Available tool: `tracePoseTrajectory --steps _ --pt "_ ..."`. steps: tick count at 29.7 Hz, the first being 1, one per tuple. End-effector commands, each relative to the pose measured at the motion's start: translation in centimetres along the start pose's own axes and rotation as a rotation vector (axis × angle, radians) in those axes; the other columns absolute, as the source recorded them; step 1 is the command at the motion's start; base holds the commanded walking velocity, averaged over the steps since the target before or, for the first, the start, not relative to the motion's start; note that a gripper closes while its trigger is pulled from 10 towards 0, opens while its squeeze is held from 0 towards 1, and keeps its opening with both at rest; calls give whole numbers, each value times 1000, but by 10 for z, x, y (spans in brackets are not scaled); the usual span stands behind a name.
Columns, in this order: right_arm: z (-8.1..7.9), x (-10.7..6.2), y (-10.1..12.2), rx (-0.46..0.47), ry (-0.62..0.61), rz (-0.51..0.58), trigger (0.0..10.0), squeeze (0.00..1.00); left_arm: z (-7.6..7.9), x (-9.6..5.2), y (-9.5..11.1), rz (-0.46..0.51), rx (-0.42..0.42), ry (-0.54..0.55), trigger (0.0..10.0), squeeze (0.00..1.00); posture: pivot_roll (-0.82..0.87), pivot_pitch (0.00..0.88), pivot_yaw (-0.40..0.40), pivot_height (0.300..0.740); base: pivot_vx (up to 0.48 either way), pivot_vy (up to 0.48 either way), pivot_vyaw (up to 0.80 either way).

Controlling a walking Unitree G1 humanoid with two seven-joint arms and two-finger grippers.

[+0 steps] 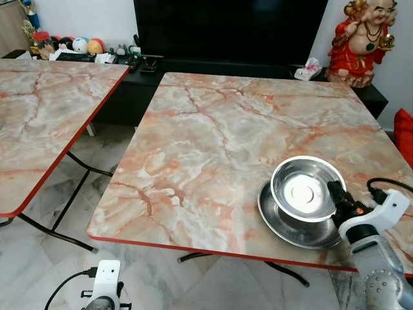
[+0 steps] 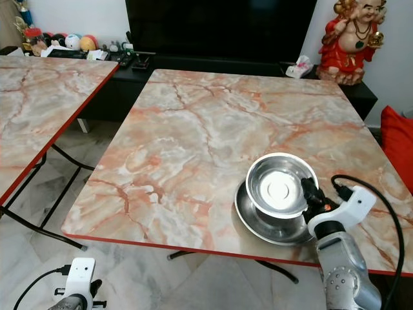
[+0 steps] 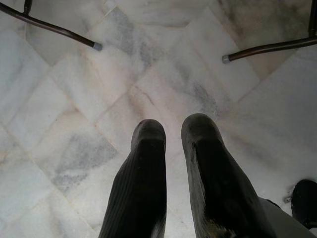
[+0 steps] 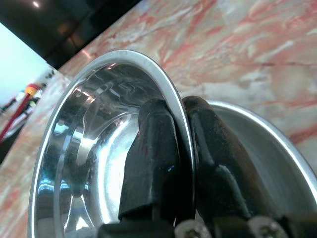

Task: Setting the table

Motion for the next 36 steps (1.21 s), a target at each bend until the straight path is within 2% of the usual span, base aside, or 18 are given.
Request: tracePoseTrajectory --steps 1,4,18,36 --pt "-1 3 1 1 -15 12 10000 0 0 0 -2 -16 4 -3 10000 0 36 0 -34 740 0 0 0" --pt "2 4 -2 15 -23 13 10000 0 0 0 -3 -17 4 -4 10000 0 40 0 -35 740 0 0 0" --pt "0 10 -18 -32 -23 -16 10000 0 2 0 -3 -16 3 -4 10000 0 43 0 -35 740 0 0 0" --pt "6 11 -21 -59 -60 -22 10000 0 0 0 -2 -20 1 -4 10000 0 43 0 -34 740 0 0 0"
Point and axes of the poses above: a point about 5 cm out from each wrist's last joint towards the gripper, its own x axis pointing out of the wrist towards the gripper, its own y axis along the axis of the wrist's last joint, z = x × y, the point moved 2 cm from there along x, pointing out of the wrist towards the gripper, and after that the axes turned 7 degrees about x, right-handed, at the moved point
